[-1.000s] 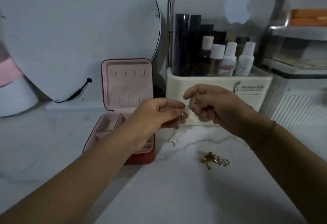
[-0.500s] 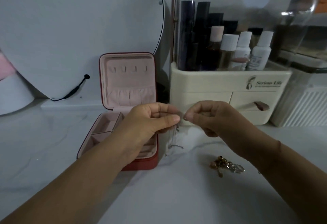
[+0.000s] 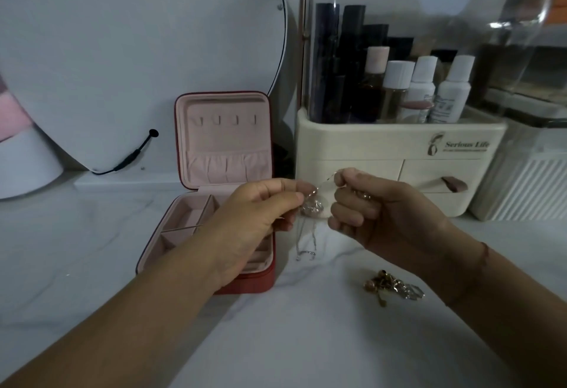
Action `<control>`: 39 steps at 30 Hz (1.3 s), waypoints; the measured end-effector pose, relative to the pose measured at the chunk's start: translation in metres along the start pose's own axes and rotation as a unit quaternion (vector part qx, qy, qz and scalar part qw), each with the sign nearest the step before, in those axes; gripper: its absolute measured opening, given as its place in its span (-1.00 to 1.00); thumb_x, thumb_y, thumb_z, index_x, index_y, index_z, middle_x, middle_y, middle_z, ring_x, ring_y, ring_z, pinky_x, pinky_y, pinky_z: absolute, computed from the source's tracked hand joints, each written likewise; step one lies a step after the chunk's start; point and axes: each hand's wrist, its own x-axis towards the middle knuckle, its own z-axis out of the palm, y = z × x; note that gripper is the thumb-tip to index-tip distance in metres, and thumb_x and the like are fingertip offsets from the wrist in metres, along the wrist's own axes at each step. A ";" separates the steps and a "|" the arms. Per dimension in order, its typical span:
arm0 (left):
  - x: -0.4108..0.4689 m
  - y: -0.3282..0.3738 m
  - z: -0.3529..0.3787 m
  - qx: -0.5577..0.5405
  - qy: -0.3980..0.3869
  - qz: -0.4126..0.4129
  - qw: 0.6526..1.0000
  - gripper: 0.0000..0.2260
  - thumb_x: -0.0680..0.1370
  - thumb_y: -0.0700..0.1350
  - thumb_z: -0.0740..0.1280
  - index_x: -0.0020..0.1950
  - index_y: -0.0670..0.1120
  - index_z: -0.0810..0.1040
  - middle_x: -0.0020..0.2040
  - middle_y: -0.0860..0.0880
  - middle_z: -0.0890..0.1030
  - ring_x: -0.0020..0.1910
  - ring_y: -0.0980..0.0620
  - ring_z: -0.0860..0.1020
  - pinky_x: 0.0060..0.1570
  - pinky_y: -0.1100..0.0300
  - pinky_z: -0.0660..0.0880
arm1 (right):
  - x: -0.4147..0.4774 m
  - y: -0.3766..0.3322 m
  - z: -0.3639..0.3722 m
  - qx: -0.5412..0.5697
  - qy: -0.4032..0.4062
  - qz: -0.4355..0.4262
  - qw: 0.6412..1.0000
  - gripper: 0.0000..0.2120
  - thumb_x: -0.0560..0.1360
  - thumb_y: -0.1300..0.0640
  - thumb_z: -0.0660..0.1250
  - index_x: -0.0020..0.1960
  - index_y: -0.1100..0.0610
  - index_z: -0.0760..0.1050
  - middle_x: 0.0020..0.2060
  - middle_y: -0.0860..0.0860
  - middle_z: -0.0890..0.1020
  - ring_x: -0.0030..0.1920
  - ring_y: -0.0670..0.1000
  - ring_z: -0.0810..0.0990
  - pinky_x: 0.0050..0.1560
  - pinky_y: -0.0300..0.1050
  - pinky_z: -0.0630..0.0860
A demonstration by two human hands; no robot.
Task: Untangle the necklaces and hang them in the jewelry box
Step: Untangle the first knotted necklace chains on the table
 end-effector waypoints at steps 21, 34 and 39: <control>-0.006 -0.003 0.007 0.052 -0.073 0.051 0.995 -0.85 0.51 -0.19 0.36 0.05 -0.05 0.61 -0.09 0.02 0.70 -0.04 0.14 0.63 -0.06 0.33 0.51 | 0.000 0.003 -0.007 -0.072 -0.102 -0.009 0.992 -0.63 0.48 0.17 0.23 0.27 0.14 0.48 -0.33 0.03 0.49 -0.63 -0.18 0.20 -0.47 -0.28 0.36; -0.004 -0.003 0.005 0.004 -0.044 0.044 0.998 -0.93 0.49 -0.21 0.35 -0.08 -0.10 0.63 -0.28 0.00 0.67 -0.28 0.15 0.59 -0.23 0.34 0.48 | 0.001 0.003 -0.008 -0.101 -0.047 -0.014 0.994 -0.79 0.45 0.16 0.29 0.06 0.12 0.58 -0.37 0.01 0.48 -0.52 -0.11 0.33 -0.27 -0.21 0.46; -0.004 0.000 0.003 -0.035 -0.022 0.051 0.998 -0.89 0.51 -0.20 0.32 -0.14 -0.08 0.63 -0.31 0.01 0.65 -0.27 0.14 0.58 -0.16 0.30 0.49 | 0.002 0.005 -0.010 -0.168 -0.020 -0.028 0.985 -0.95 0.46 0.17 0.33 -0.16 0.13 0.54 -0.30 0.04 0.55 -0.27 -0.04 0.50 -0.05 -0.14 0.47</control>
